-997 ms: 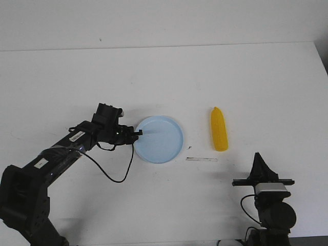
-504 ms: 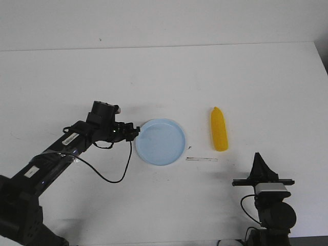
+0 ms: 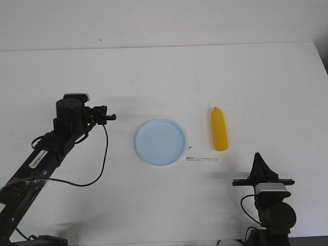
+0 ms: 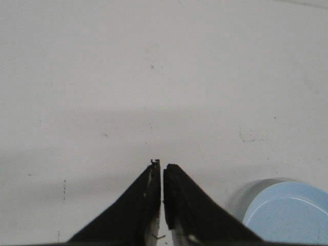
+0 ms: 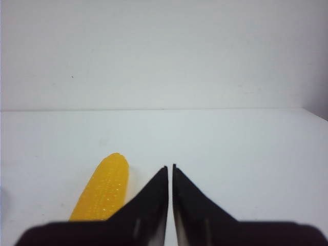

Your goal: Place corn on plate with both arms

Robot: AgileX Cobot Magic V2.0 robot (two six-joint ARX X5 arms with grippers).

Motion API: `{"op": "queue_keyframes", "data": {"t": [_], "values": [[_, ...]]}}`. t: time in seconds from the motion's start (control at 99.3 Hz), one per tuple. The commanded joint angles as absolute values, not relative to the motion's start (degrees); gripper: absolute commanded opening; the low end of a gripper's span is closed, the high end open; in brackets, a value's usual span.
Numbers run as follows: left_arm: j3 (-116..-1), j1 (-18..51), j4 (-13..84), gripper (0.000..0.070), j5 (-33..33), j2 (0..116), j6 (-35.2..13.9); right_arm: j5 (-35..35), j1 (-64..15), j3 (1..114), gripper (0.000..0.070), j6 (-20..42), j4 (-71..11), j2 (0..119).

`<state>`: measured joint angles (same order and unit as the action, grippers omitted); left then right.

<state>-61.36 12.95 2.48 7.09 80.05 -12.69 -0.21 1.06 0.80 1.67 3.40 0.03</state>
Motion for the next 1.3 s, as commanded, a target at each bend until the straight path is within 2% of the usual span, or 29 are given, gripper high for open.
{"op": "queue_keyframes", "data": {"t": [0.0, 0.131, 0.272, 0.594, 0.786, 1.007, 1.29], "values": [[-57.71, 12.38, -1.8, 0.0, 6.85, 77.41, -7.66, -0.12, 0.93, 0.73, 0.0011, 1.45, 3.88, 0.05], [-48.47, 9.06, -7.55, 0.0001, 6.83, 68.95, -3.07, -0.12, 0.93, 0.71, 0.0011, 1.45, 3.88, 0.05], [-39.42, 5.74, -9.43, 0.0001, 6.83, 58.35, 0.95, -0.12, 0.93, 0.73, 0.0011, 1.45, 3.88, 0.05], [-22.57, 0.4, -8.95, 0.0001, 6.83, 30.68, 0.86, -0.12, 0.93, 0.71, 0.0011, 1.45, 3.88, 0.05], [-17.93, -1.63, -5.48, 0.0001, 6.24, 15.97, 0.89, -0.12, 0.93, 0.73, 0.0011, 1.45, 3.88, 0.05], [-17.93, -1.83, -2.7, 0.0002, 5.54, 8.08, 0.89, -0.12, 0.93, 0.73, 0.0012, 1.45, 3.88, 0.05], [-17.93, -1.83, -2.68, 0.0002, 5.54, 7.03, 0.86, -0.1, 0.93, 0.73, 0.0011, 1.45, 3.88, 0.05]]}}
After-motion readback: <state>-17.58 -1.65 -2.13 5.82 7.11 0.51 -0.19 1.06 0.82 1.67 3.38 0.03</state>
